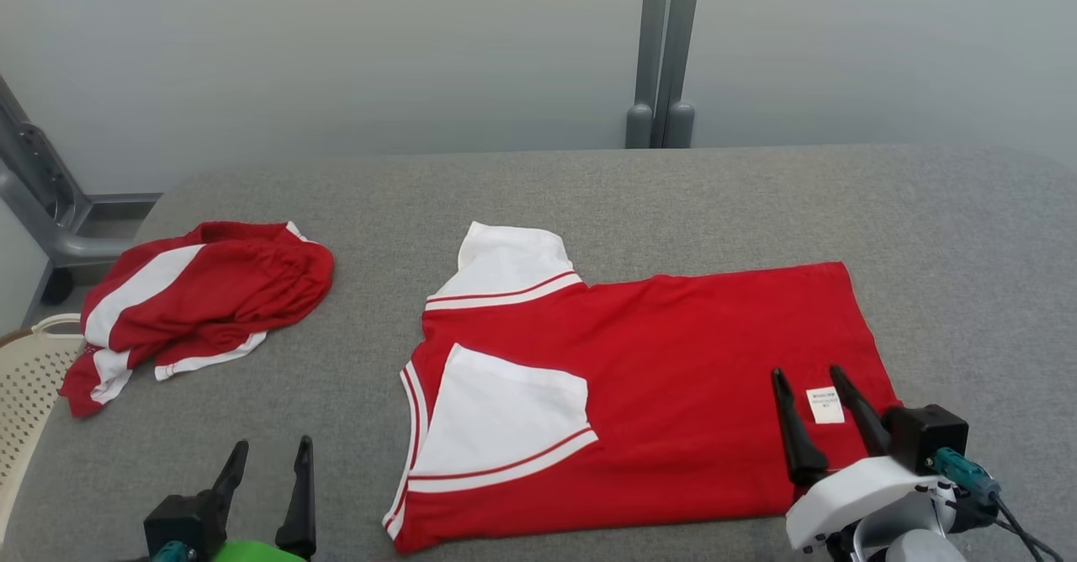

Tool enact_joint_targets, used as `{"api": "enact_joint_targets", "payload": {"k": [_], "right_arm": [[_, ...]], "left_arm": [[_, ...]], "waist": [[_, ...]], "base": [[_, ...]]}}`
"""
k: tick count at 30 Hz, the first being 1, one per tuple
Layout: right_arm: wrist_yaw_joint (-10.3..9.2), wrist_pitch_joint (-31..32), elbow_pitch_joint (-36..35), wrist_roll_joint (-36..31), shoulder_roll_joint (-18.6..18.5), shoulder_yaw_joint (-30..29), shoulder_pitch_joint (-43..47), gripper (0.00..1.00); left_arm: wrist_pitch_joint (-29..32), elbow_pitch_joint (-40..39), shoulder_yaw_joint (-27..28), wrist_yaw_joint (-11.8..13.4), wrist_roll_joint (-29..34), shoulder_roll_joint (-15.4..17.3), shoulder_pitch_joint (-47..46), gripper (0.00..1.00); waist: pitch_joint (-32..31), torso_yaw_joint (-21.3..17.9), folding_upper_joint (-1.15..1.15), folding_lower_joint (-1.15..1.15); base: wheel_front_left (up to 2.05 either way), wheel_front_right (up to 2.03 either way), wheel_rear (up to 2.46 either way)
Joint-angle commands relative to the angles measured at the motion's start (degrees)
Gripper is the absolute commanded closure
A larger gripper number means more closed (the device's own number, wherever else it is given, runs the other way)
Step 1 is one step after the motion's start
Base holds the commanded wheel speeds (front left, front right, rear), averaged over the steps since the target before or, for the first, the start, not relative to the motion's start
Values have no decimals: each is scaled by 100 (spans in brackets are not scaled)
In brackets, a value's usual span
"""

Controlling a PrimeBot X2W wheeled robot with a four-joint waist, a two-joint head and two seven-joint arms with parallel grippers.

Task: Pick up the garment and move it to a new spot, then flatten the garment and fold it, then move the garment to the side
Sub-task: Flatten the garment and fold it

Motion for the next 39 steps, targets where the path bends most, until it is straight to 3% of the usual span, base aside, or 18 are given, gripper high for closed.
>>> {"api": "enact_joint_targets", "payload": {"k": [1, 9, 18, 27, 33, 39], "right_arm": [[0, 36, 6, -10, -13, -35, -93, 0], [0, 880, 64, -595, -49, -268, -819, 0], [-2, 2207, 253, -473, -650, 180, -2268, 0], [-3, 3732, 790, -615, -1020, 520, -3698, 0], [-3, 4112, 903, -459, -1348, 808, -4253, 0], [-3, 4117, 1042, -363, -1460, 959, -4776, 0]], "left_arm": [[20, 4, -6, 17, 3, 64, -147, 0], [317, 275, -246, -154, 163, 73, -1058, 0], [753, 1091, -126, -254, -53, -81, -2990, 0], [1979, 2250, -307, -268, 60, 77, -4790, 0], [2983, 2833, -498, -307, 79, 68, -5634, 0], [3449, 3101, -599, -257, 128, 24, -6244, 0]], "waist": [[33, -4, 0, 0], [417, -54, 0, 0], [1436, -489, 0, 0], [2418, -992, 0, 0], [2816, -1114, 0, 0], [3189, -1272, 0, 0]], "base": [[0, 0, 0], [0, 0, 0], [0, 0, 0], [0, 0, 0], [0, 0, 0], [0, 0, 0]]}}
